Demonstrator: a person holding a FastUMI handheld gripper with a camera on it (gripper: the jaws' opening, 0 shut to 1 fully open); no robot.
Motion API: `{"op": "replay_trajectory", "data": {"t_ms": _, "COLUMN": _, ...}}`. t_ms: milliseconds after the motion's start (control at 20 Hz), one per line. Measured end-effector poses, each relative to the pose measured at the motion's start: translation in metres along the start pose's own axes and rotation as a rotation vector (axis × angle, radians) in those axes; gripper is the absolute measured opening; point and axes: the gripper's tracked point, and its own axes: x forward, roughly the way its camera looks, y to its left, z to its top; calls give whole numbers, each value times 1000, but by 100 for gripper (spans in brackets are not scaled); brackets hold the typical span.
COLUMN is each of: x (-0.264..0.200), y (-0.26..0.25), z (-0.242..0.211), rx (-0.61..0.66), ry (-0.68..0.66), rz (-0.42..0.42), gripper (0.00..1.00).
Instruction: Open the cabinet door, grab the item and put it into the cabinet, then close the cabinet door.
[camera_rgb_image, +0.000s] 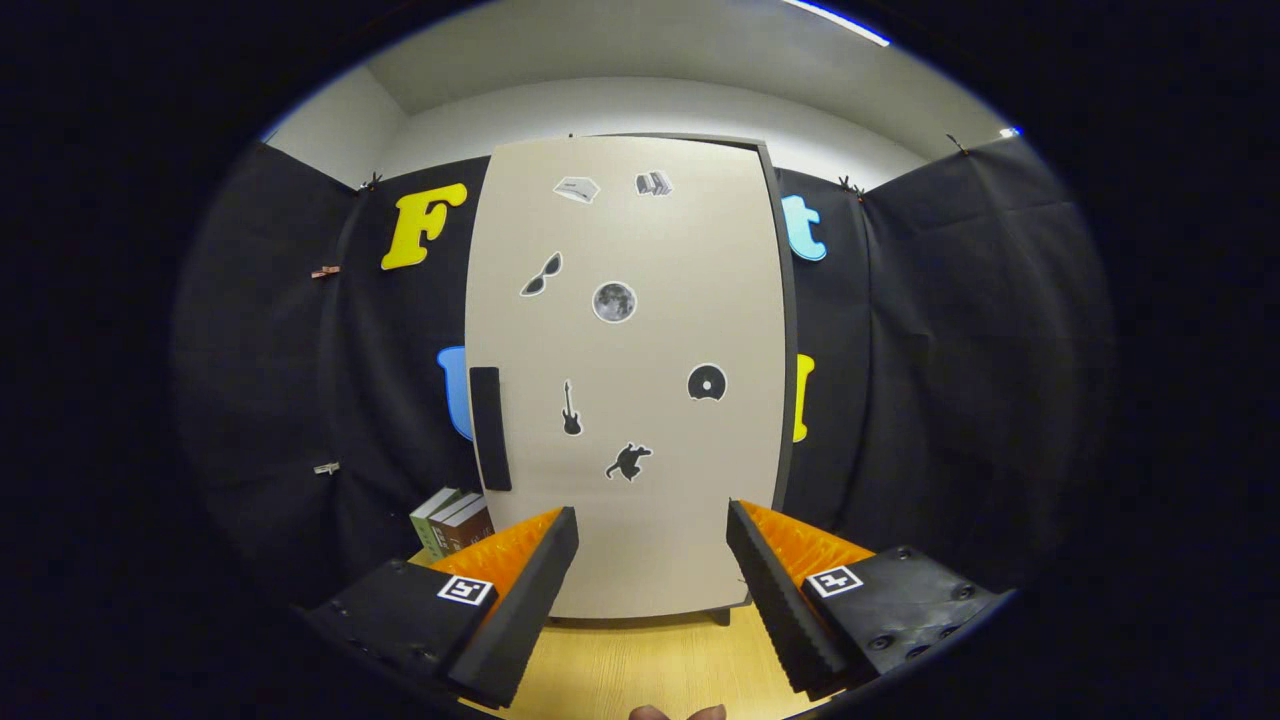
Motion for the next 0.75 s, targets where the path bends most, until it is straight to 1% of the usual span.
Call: {"op": "replay_trajectory", "data": {"t_ms": 750, "x": -5, "y": 2, "z": 13, "rx": -4, "ry": -6, "rz": 6, "gripper": 98}}
